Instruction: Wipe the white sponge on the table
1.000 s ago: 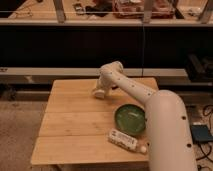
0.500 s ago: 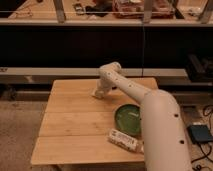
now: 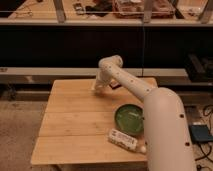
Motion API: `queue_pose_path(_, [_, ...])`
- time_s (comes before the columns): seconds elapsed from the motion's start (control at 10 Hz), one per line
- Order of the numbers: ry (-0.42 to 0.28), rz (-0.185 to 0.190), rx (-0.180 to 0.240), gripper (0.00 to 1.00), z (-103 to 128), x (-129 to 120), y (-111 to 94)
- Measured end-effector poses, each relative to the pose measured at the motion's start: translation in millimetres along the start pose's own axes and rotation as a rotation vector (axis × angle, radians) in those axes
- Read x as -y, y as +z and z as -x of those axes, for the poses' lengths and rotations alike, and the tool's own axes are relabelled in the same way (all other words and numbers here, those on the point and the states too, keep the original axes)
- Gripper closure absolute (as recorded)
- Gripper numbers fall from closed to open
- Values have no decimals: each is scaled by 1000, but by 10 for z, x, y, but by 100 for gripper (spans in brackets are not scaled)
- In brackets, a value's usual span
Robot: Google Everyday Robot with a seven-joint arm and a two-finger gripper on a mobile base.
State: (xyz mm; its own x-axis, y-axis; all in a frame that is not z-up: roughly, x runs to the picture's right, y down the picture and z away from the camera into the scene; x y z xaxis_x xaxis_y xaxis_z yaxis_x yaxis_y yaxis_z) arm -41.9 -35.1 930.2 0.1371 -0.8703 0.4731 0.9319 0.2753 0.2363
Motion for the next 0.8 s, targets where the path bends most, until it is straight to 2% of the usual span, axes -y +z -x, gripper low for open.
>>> queue_pose_path(0.1, [-44, -57, -6, 100, 72, 170, -261])
queue_pose_path(0.2, [-87, -123, 15, 100, 295, 338, -523])
queue_pose_path(0.4, [-159, -236, 103, 100, 920, 592, -931])
queue_pose_path(0.6, [-199, -284, 143, 100, 1223, 721, -1126])
queue_pose_path(0.8, [-200, -285, 145, 100, 1239, 722, -1131])
